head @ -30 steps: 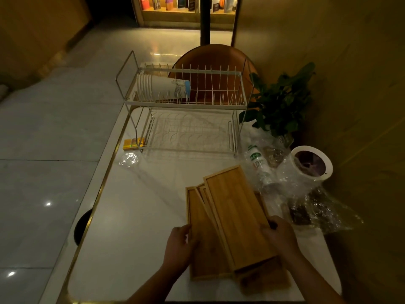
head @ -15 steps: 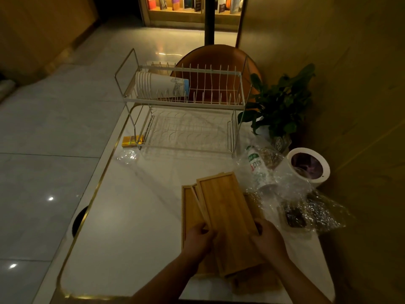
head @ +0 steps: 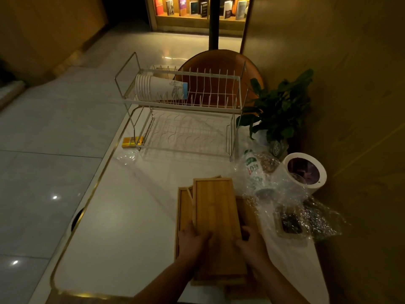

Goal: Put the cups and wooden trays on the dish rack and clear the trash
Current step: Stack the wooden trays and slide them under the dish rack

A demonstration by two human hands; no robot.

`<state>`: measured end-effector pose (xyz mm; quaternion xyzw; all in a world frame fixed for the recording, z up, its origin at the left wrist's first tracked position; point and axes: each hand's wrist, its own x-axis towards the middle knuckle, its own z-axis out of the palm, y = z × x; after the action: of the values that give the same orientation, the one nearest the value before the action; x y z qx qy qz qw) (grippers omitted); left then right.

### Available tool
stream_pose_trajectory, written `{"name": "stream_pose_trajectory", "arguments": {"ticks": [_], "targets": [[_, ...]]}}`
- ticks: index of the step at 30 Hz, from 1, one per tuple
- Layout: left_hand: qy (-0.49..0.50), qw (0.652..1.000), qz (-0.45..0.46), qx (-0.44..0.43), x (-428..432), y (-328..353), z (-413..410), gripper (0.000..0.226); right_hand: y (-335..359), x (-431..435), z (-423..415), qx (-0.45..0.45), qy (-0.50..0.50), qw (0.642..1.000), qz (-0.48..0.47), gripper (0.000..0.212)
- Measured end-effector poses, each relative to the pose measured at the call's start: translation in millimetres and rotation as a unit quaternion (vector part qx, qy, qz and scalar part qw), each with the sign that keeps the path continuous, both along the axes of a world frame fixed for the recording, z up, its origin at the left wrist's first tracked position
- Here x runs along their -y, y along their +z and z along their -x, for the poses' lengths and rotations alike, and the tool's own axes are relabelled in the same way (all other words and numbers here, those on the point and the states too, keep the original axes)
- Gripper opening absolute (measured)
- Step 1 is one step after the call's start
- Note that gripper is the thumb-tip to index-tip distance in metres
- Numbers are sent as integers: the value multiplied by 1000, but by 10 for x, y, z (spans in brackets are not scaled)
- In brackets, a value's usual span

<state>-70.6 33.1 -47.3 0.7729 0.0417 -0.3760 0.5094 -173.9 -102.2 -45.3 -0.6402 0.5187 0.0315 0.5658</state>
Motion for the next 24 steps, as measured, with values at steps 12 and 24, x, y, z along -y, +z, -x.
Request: {"name": "stream_pose_trajectory", "arguments": {"ticks": [12, 24], "targets": [[29, 992, 121, 8, -307, 473, -159, 74, 630, -427, -400, 143, 35, 987, 63, 72], [236, 947, 199, 84, -1026, 1137, -745, 24, 850, -1569, -1068, 208, 397, 772, 450, 63]]}}
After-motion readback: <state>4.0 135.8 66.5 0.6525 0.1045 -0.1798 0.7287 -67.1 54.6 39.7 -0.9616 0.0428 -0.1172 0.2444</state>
